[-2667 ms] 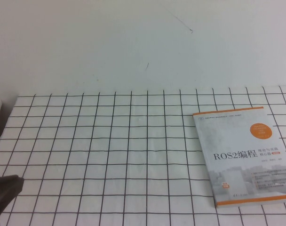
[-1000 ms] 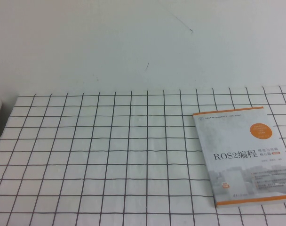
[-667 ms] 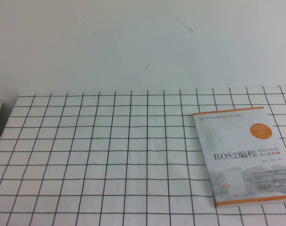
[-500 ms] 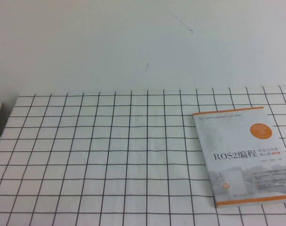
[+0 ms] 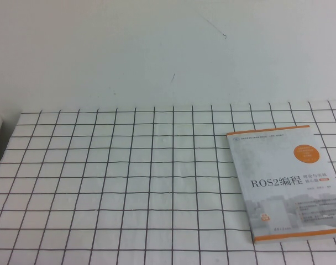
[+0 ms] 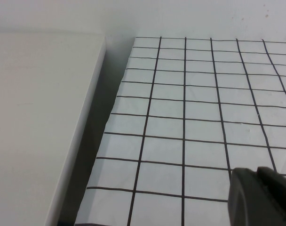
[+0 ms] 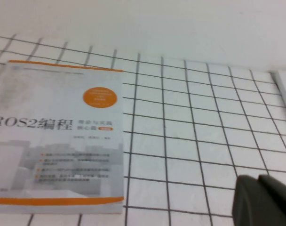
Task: Close book
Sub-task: 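Close the open booklet and leave it lying on the table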
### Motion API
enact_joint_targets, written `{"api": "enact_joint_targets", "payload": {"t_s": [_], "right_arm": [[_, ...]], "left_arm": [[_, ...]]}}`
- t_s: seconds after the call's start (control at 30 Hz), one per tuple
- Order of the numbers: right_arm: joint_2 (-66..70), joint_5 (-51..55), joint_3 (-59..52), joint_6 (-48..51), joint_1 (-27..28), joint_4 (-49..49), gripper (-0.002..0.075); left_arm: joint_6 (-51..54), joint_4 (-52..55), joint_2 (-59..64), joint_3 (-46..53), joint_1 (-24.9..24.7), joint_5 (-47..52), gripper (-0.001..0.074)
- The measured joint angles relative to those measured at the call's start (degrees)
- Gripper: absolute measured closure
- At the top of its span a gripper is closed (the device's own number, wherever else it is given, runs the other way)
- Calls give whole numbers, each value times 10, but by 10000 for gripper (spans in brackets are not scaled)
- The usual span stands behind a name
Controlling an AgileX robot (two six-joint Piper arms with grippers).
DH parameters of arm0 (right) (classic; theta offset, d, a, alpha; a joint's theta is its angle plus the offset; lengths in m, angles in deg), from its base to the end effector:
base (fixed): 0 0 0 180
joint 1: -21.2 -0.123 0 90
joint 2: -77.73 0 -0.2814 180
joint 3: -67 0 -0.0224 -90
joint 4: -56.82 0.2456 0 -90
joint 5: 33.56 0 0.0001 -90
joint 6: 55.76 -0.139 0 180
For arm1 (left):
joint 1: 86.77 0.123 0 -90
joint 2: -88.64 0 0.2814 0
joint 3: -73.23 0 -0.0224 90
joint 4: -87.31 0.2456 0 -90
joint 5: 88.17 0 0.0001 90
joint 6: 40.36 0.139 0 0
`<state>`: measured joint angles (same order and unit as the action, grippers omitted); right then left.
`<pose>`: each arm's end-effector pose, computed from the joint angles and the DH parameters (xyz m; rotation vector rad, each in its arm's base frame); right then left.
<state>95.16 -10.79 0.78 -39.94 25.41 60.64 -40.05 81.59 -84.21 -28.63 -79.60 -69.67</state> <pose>0.1064 -0.0042 0.2174 -0.1491 1.8542 -0.1761 0.0984 0.0079 0.1675 -0.1713 1.8017 -0.0031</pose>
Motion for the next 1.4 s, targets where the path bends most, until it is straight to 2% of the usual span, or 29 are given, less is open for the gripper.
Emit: {"api": "enact_joint_targets", "payload": {"t_s": [0.1, 0.3, 0.6, 1.4], "right_arm": [[-5, -20, -22, -97, 0, -86, 729], [-66, -61, -102, -132, 0, -96, 729], [-102, -26, -120, -76, 0, -75, 729], [-102, -26, -120, -68, 0, -55, 729]], "left_arm": [[0, 0, 0, 0, 0, 0, 737], [0, 0, 0, 0, 0, 1, 737], [0, -1, 0, 0, 0, 1, 737], [0, -1, 0, 0, 0, 2, 737]]}}
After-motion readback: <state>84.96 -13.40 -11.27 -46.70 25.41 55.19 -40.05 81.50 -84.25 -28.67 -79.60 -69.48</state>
